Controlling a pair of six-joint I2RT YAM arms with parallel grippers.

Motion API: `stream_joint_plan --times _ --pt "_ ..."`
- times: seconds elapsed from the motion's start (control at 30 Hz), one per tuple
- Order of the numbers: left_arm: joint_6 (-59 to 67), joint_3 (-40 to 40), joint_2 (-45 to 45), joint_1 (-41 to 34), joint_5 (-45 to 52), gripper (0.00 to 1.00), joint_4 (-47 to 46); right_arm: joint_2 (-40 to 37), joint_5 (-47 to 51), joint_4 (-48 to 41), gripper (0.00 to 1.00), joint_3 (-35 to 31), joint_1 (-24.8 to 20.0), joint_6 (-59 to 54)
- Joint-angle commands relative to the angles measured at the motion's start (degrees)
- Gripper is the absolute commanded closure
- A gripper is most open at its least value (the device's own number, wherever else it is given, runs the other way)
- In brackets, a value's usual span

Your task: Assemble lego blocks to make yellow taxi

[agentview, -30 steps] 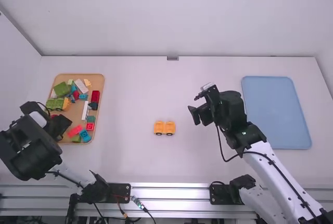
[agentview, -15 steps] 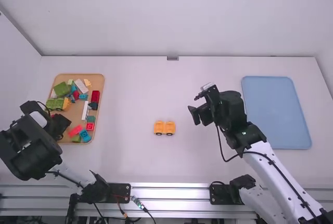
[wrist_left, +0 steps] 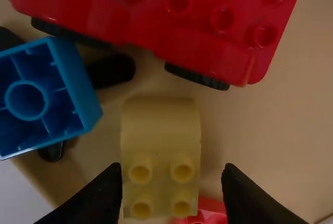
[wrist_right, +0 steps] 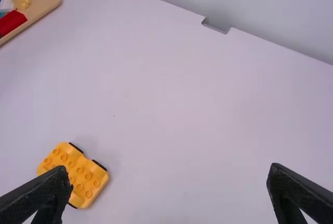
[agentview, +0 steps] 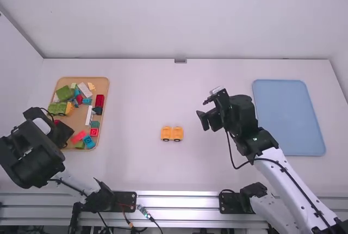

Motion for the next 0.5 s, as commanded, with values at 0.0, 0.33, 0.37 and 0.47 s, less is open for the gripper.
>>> stream_joint_plan --times 0.0,0.33,0.37,0.47 --pt "-0.42 -0.87 0.59 0.09 -0.42 0.55 -0.35 0.05 -0.05 -0.21 0.01 1.62 0.24 0.11" --pt "-1.49 -0.98 0.59 -0.33 -3.34 0.6 -0.33 0.05 -0.07 -0.6 0.01 1.62 0.15 0.11" --pt "-1.51 -0.96 0.59 -0.28 -3.41 0.6 -0.35 0.05 -0.07 -0.58 0.01 1.62 0.15 0.11" --pt "-1.51 -1.03 0.59 -0.33 -3.26 0.65 -0.28 0.05 -0.03 -0.58 0.01 1.62 0.15 0.11"
